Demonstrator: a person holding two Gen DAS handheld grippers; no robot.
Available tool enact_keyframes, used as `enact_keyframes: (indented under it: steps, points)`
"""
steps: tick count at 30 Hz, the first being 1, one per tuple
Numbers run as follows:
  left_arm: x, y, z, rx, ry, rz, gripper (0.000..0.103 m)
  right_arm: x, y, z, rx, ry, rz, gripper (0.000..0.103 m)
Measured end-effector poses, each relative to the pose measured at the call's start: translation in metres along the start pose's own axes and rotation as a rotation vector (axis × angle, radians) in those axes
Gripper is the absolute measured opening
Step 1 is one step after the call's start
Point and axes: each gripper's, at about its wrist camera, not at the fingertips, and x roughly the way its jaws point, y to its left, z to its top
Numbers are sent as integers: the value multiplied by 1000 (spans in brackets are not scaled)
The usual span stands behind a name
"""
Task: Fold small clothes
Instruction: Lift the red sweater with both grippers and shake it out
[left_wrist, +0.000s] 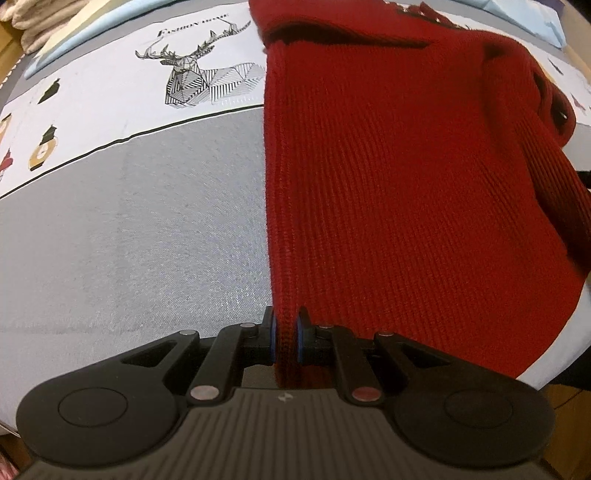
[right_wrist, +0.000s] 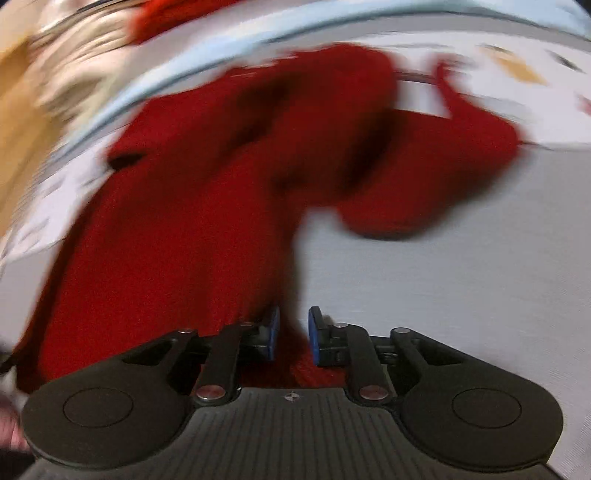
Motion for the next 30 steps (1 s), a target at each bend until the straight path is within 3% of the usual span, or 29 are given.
enact_keyframes:
  steps: [6, 10, 15, 17, 19, 20, 24, 30]
  points:
    - [5, -2, 1, 9, 10, -3, 11, 10, -5, 1, 100, 36, 3, 22]
    - [5, -1, 0, 3, 8, -5, 11, 9, -15, -1, 280, 45, 100, 22]
    - [4, -1, -2, 3, 3, -10, 11, 3, 4, -1, 293, -29, 219, 22]
    - [5, -1, -2, 7, 3, -9, 11, 1, 6, 0, 327, -68, 258, 29]
    - [6, 0, -2, 6, 6, -7, 11, 6, 14, 2, 300, -76, 225, 51]
    - [7, 0, -2, 6, 8, -6, 11, 10, 17, 1, 293, -70, 201, 54]
    - [8, 0, -1, 6, 10, -6, 11, 20, 19, 3, 300, -65, 94, 64]
    - [9, -1, 1, 12, 15, -3, 12, 25, 40, 1, 259, -57, 128, 67]
